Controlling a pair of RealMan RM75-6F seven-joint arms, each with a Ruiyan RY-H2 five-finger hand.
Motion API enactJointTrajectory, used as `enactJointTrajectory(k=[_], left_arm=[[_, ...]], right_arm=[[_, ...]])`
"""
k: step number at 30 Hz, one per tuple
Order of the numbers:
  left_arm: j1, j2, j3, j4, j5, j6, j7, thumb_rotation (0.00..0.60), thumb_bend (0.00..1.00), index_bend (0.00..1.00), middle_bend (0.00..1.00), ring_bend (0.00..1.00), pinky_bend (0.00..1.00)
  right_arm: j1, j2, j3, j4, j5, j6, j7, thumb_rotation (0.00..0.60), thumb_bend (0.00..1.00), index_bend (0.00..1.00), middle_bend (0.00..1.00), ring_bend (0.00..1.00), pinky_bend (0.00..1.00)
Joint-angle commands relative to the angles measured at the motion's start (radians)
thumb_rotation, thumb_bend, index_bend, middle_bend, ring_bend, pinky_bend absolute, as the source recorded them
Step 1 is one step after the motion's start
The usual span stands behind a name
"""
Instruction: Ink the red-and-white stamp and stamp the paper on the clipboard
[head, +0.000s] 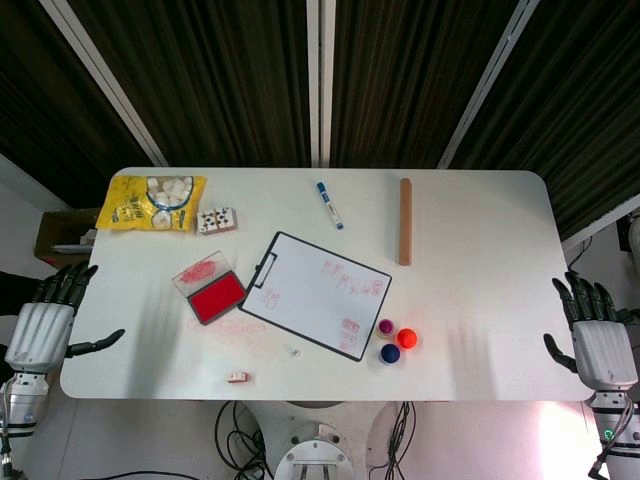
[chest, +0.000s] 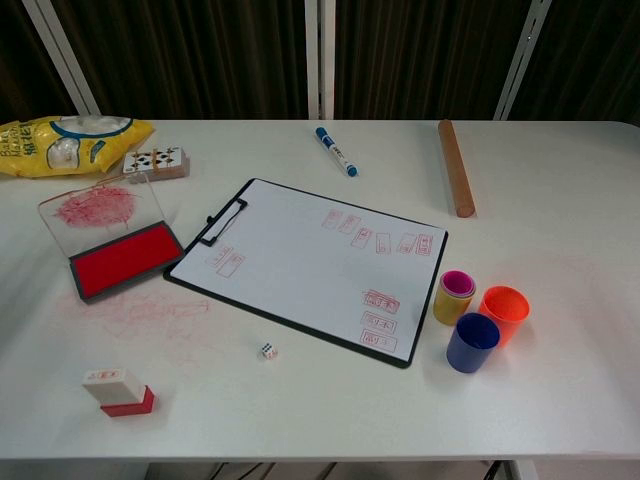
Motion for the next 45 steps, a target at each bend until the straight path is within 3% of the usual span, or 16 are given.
enactJointTrajectory(k=[1, 17, 19, 20, 21, 23, 26, 29, 33, 45], left_arm=[[-0.001, 0.000, 0.002, -0.003, -0.002, -0.006, 0.002, 0.091, 0.02, 0.07, 0.06, 0.07, 0.18], [-0.002, 0.031, 0.030, -0.048, 0.053, 0.000, 0.006, 0.110, 0.02, 0.07, 0.06, 0.07, 0.19], [0.002, 0.031, 0.045, -0.045, 0.075, 0.005, 0.004, 0.184, 0.02, 0.07, 0.06, 0.11, 0.26], [0.005, 0.026, 0.057, -0.037, 0.095, 0.010, 0.003, 0.280, 0.02, 0.08, 0.08, 0.16, 0.35], [0.007, 0.020, 0.066, -0.033, 0.109, 0.014, -0.003, 0.321, 0.02, 0.08, 0.09, 0.19, 0.39], [0.014, 0.002, 0.082, -0.026, 0.132, 0.021, -0.018, 0.497, 0.03, 0.13, 0.20, 0.33, 0.57], [0.010, 0.000, 0.107, -0.041, 0.152, -0.001, -0.030, 0.600, 0.03, 0.20, 0.32, 0.61, 0.81], [-0.005, 0.014, 0.133, -0.076, 0.163, -0.057, 0.003, 0.600, 0.03, 0.25, 0.36, 0.73, 0.89], [-0.025, -0.011, 0.154, -0.090, 0.163, -0.130, 0.032, 0.600, 0.03, 0.30, 0.37, 0.77, 0.89], [-0.069, -0.114, 0.196, -0.052, 0.221, -0.223, 0.077, 0.600, 0.03, 0.26, 0.35, 0.80, 0.88]], right_arm=[[0.000, -0.002, 0.001, 0.004, 0.005, -0.003, 0.004, 0.600, 0.22, 0.00, 0.00, 0.00, 0.00], [-0.015, -0.011, 0.008, 0.027, 0.017, 0.014, 0.040, 0.600, 0.22, 0.00, 0.00, 0.00, 0.00], [-0.012, -0.013, 0.008, 0.028, 0.016, 0.009, 0.036, 0.600, 0.22, 0.00, 0.00, 0.00, 0.00], [-0.010, -0.014, 0.008, 0.030, 0.016, 0.006, 0.034, 0.600, 0.22, 0.00, 0.00, 0.00, 0.00], [-0.009, -0.015, 0.009, 0.031, 0.017, 0.005, 0.032, 0.600, 0.22, 0.00, 0.00, 0.00, 0.00], [-0.006, -0.016, 0.011, 0.031, 0.019, 0.001, 0.031, 0.600, 0.22, 0.00, 0.00, 0.00, 0.00], [-0.002, -0.012, 0.012, 0.025, 0.020, -0.006, 0.025, 0.600, 0.22, 0.00, 0.00, 0.00, 0.00], [-0.003, -0.009, 0.011, 0.019, 0.017, -0.002, 0.020, 0.600, 0.22, 0.00, 0.00, 0.00, 0.00], [-0.004, -0.009, 0.011, 0.018, 0.024, -0.007, 0.021, 0.600, 0.22, 0.00, 0.00, 0.00, 0.00], [-0.016, 0.009, 0.009, 0.003, 0.015, 0.014, 0.026, 0.600, 0.23, 0.00, 0.00, 0.00, 0.00]])
